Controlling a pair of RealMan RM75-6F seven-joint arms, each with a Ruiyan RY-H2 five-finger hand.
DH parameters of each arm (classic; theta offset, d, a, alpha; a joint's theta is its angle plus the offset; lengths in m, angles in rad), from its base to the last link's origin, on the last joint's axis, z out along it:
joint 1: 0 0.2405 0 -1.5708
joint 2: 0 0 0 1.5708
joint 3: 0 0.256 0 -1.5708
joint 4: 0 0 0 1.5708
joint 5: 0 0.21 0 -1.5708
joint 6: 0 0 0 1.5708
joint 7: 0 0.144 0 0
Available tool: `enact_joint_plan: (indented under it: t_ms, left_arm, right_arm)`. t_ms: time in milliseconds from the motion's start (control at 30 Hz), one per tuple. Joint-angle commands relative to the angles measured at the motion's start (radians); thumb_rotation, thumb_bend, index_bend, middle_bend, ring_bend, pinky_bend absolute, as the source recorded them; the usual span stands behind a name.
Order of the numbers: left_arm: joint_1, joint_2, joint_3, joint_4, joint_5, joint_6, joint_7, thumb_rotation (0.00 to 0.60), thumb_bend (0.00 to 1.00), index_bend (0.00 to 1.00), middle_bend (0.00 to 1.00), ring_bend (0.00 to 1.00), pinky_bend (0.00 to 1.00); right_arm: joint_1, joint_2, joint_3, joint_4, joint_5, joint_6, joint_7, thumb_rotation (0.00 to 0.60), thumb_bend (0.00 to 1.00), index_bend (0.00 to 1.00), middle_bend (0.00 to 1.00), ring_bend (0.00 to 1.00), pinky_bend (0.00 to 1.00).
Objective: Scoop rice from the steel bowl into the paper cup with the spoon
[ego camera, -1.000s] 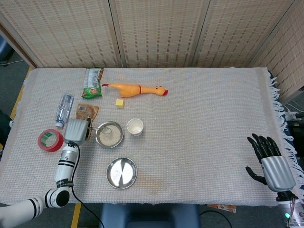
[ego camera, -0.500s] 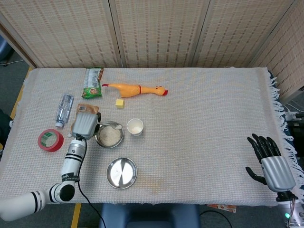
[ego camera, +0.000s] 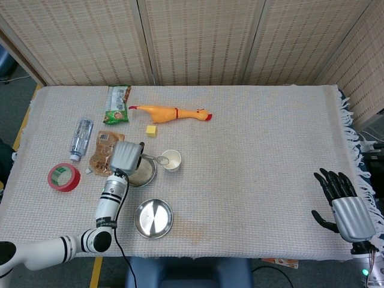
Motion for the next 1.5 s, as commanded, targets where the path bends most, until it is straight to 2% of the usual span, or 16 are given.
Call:
enact_joint_plan:
  t_ms: [33, 267, 700, 967, 1167, 1300, 1500]
  left_arm:
    - [-0.011, -0.026, 0.025, 0.039, 0.029, 0.014, -0.004, 0.6, 0.43, 0.65, 1.0, 1.0, 1.0]
    - [-0.017, -0.1, 0.086, 0.179, 0.156, 0.072, -0.039, 0.6, 0.43, 0.65, 1.0, 1.0, 1.0]
    - [-0.01, -0.188, 0.138, 0.362, 0.347, 0.16, -0.154, 0.6, 0.43, 0.65, 1.0, 1.0, 1.0]
    - [-0.014, -0.283, 0.184, 0.638, 0.508, 0.256, -0.287, 0.6, 0.43, 0.65, 1.0, 1.0, 1.0]
    - [-0.022, -0.341, 0.176, 0.791, 0.53, 0.244, -0.351, 0.6, 0.43, 0.64, 1.0, 1.0, 1.0]
    - [-0.023, -0.353, 0.177, 0.827, 0.539, 0.245, -0.364, 0.6, 0.43, 0.64, 1.0, 1.0, 1.0]
    - [-0.027, -0.389, 0.216, 0.948, 0.612, 0.305, -0.377, 0.6, 0.43, 0.62, 1.0, 1.0, 1.0]
  right_arm:
    - [-0.001, 0.001, 0.0, -0.001, 0.0, 0.001, 0.001, 0.6, 0.17, 0.0, 0.0, 0.0, 0.0]
    - [-0.001, 0.002, -0.001, -0.004, -0.001, 0.002, 0.0, 0.6, 0.17, 0.0, 0.0, 0.0, 0.0]
    - [-0.003, 0.007, -0.002, -0.009, -0.004, 0.005, 0.003, 0.6, 0.17, 0.0, 0.0, 0.0, 0.0]
    - [-0.005, 0.008, -0.003, -0.011, -0.007, 0.008, 0.002, 0.6, 0.17, 0.0, 0.0, 0.0, 0.0]
    - [-0.007, 0.009, -0.003, -0.014, -0.008, 0.011, -0.004, 0.6, 0.17, 0.0, 0.0, 0.0, 0.0]
    - [-0.007, 0.009, -0.003, -0.014, -0.007, 0.01, -0.005, 0.6, 0.17, 0.0, 0.0, 0.0, 0.0]
    - [-0.004, 0.008, -0.002, -0.014, -0.004, 0.005, -0.006, 0.6, 0.17, 0.0, 0.0, 0.0, 0.0]
